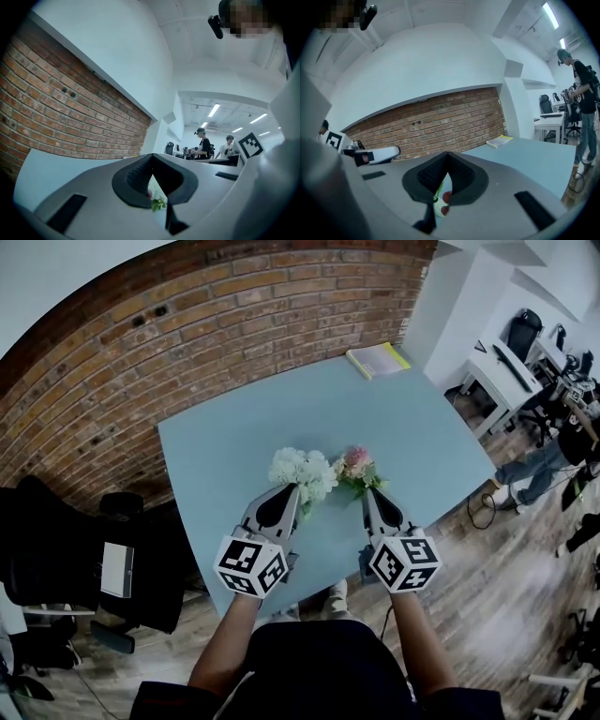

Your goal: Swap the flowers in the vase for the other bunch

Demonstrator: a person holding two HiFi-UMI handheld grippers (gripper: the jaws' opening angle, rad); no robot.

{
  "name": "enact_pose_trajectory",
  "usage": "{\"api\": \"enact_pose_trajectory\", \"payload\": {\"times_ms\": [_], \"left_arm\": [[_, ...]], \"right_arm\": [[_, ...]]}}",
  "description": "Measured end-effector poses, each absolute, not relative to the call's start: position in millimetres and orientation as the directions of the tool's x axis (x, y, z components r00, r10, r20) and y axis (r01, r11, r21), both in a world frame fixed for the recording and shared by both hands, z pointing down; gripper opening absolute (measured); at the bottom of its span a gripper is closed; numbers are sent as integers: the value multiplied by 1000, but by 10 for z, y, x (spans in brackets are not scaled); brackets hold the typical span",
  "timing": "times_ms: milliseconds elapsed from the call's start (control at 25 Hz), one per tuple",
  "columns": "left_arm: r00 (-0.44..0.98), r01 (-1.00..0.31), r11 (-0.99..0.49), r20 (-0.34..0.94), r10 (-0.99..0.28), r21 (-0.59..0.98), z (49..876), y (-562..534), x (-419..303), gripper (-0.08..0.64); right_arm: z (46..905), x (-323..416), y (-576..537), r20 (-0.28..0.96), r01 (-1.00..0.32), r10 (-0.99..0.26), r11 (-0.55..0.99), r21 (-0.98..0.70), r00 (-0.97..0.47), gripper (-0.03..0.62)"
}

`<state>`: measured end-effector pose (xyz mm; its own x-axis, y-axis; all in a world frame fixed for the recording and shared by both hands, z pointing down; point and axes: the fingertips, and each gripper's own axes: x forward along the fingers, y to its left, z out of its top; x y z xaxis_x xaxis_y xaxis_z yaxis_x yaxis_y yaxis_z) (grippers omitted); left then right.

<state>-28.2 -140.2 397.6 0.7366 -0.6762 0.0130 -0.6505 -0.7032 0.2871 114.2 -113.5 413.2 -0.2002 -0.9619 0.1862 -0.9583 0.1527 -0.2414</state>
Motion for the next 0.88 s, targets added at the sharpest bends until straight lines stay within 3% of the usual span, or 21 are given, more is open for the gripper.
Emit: {"api": "enact_pose_trajectory", "payload": {"times_ms": [720, 880], "left_arm": [[592, -791, -568, 48, -805, 228, 4114, -1405, -448, 6], [574, -807, -548, 73, -816, 221, 4208, -1383, -530, 39]], "right_arm": [[4283, 1172, -1589, 193, -907, -907, 314, -281, -374, 12], [4329, 1072, -1680, 199, -894, -891, 346, -285, -409, 12]]}}
